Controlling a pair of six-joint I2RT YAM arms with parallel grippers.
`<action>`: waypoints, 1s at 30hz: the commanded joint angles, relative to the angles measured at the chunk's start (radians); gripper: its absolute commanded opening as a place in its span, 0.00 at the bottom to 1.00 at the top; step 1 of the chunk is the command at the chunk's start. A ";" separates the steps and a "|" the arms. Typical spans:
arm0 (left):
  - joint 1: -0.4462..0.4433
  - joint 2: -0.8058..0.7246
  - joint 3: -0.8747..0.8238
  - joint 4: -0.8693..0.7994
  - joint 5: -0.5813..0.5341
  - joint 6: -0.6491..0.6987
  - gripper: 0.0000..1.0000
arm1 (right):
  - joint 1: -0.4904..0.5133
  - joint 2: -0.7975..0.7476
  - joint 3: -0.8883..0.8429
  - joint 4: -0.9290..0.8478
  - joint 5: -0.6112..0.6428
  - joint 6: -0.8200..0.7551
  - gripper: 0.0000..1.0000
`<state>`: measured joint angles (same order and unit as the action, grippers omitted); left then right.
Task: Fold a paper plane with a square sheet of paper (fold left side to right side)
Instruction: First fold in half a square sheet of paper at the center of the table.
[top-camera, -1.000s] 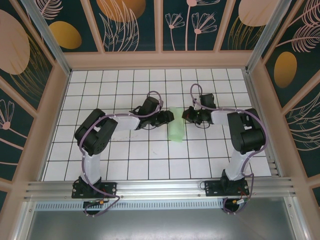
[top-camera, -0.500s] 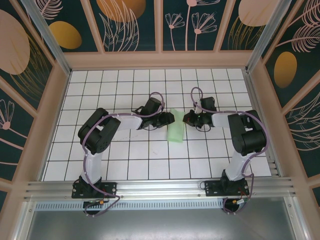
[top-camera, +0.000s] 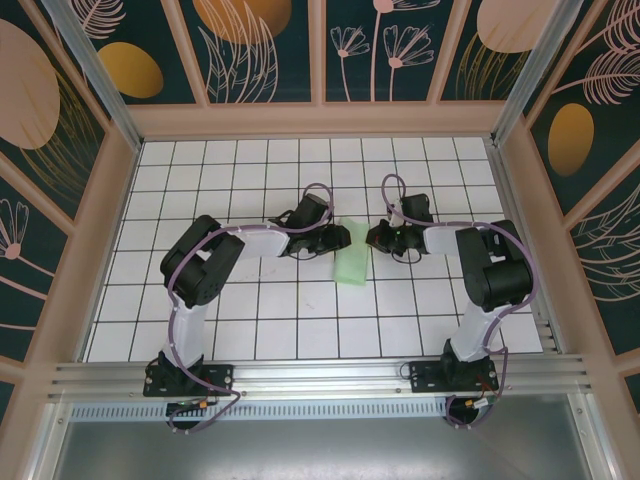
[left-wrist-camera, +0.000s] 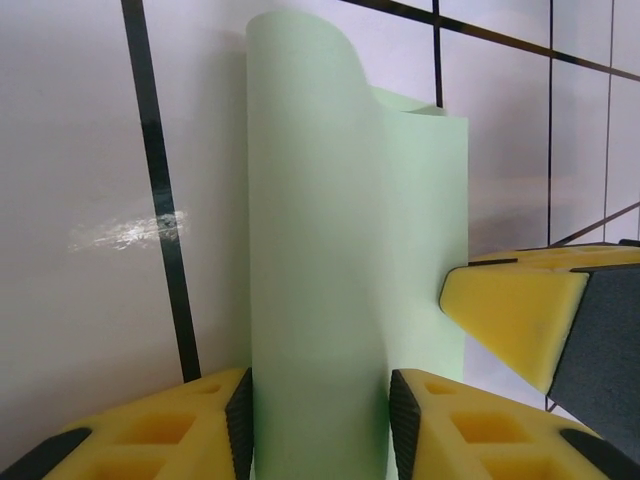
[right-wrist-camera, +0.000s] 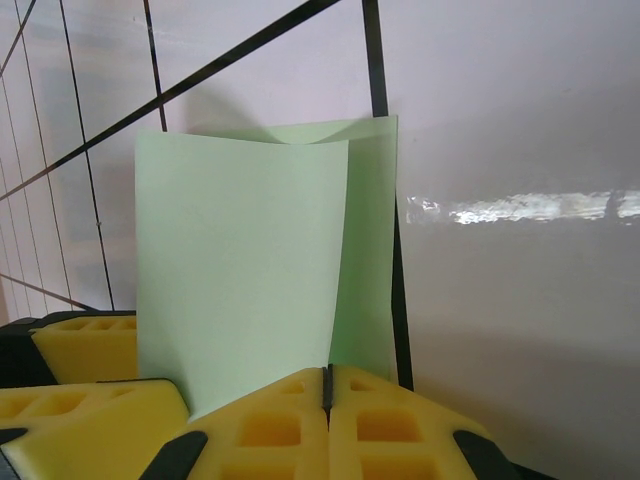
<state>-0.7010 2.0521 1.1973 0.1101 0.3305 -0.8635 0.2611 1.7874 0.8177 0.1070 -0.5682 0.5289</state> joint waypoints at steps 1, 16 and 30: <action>-0.011 0.033 0.018 -0.075 -0.038 0.039 0.42 | -0.008 -0.002 0.022 0.009 0.009 -0.017 0.02; -0.015 0.048 0.040 -0.099 -0.085 0.044 0.44 | -0.036 -0.155 -0.014 -0.054 0.158 -0.040 0.34; -0.014 0.056 0.042 -0.109 -0.097 0.038 0.46 | -0.044 -0.206 -0.048 -0.051 0.169 -0.024 0.35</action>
<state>-0.7147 2.0594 1.2316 0.0547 0.2794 -0.8410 0.2222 1.6089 0.7845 0.0696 -0.4042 0.5030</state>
